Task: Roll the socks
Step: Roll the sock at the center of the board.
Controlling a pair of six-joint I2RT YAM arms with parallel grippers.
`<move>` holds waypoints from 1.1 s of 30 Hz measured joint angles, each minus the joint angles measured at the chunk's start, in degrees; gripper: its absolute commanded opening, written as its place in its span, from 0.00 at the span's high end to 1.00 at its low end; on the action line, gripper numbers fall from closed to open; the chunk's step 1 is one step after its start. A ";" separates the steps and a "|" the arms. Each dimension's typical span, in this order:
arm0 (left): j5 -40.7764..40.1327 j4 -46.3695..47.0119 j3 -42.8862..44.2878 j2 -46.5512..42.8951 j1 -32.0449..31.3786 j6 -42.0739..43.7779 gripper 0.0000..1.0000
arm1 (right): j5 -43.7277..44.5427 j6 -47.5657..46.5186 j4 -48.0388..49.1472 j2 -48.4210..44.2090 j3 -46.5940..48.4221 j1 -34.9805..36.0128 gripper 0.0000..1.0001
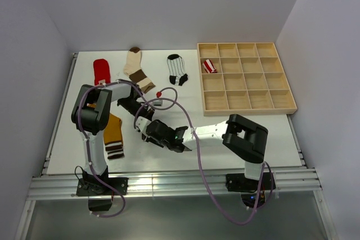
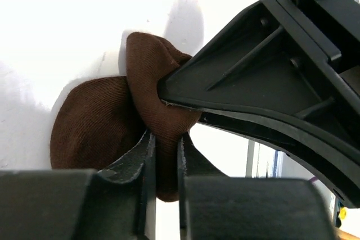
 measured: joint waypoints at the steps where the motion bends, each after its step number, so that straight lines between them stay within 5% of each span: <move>1: 0.11 0.13 0.04 0.00 0.26 -0.20 0.79 | -0.04 0.00 0.13 0.00 0.00 -0.09 0.85; 12: 4.85 -0.42 5.46 -0.79 6.64 -1.33 0.66 | -1.97 0.15 -0.26 0.33 1.55 -2.27 0.87; 22: 5.79 3.61 7.17 -5.46 10.73 -4.11 0.72 | -5.09 0.04 -3.78 1.11 3.32 -2.60 0.89; 33: 9.11 33.53 0.79 -24.41 30.21 -30.08 0.67 | -14.34 0.46 -10.14 2.49 8.04 -6.36 0.92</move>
